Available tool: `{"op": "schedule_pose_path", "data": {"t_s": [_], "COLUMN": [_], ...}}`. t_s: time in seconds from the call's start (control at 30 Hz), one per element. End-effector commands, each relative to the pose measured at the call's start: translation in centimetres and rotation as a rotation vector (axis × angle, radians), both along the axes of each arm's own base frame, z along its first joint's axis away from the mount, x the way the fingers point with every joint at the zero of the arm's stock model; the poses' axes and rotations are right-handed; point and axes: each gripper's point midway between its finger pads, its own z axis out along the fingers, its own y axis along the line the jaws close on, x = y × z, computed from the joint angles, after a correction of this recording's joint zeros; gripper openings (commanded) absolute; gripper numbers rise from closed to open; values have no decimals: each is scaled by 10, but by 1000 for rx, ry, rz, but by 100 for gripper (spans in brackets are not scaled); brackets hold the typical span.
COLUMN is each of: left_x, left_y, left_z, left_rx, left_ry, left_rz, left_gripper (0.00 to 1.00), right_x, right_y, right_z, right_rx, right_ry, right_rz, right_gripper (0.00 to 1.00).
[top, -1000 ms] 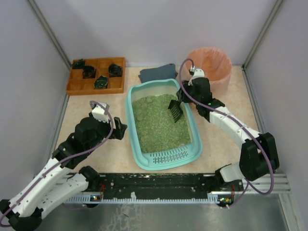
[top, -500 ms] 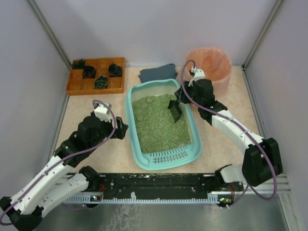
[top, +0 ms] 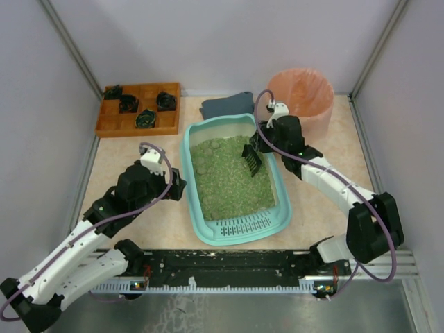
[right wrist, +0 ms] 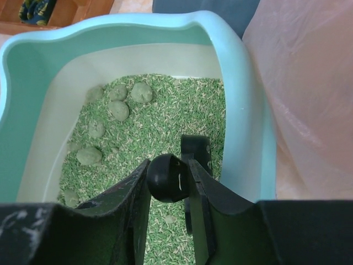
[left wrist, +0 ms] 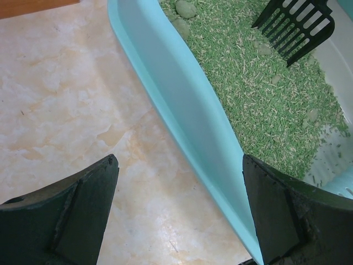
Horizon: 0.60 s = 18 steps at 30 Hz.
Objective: Clean the litter box
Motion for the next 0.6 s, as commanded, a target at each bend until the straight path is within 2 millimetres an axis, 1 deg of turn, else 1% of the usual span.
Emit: {"op": "schedule_pose_path", "data": {"t_s": [0.0, 0.1, 0.23, 0.33, 0.43, 0.53, 0.57], "left_x": [2, 2, 3, 4, 4, 4, 4], "left_y": [-1, -2, -3, -5, -5, -5, -4], "left_z": [7, 4, -2, -3, -5, -6, -6], "left_rx": [-10, 0, 14, 16, 19, 23, 23], "left_ry": [-28, -17, 6, 10, 15, 22, 22], "left_rz": [-4, -8, 0, -10, -6, -4, 3], "left_gripper": [98, 98, 98, 98, 98, 98, 98], "right_x": [6, 10, 17, 21, 23, 20, 19], "right_y": [10, 9, 7, 6, 6, 9, 11], "right_z": [9, 2, 1, 3, 11, 25, 33], "right_rx": [-25, -49, -66, -79, -119, -131, -126], "right_ry": [-49, -35, -31, -39, -62, -94, -109], "right_rz": [11, -10, -37, -56, -48, -29, -21], "right_gripper": [32, 28, 22, 17, 13, 7, 5]}}
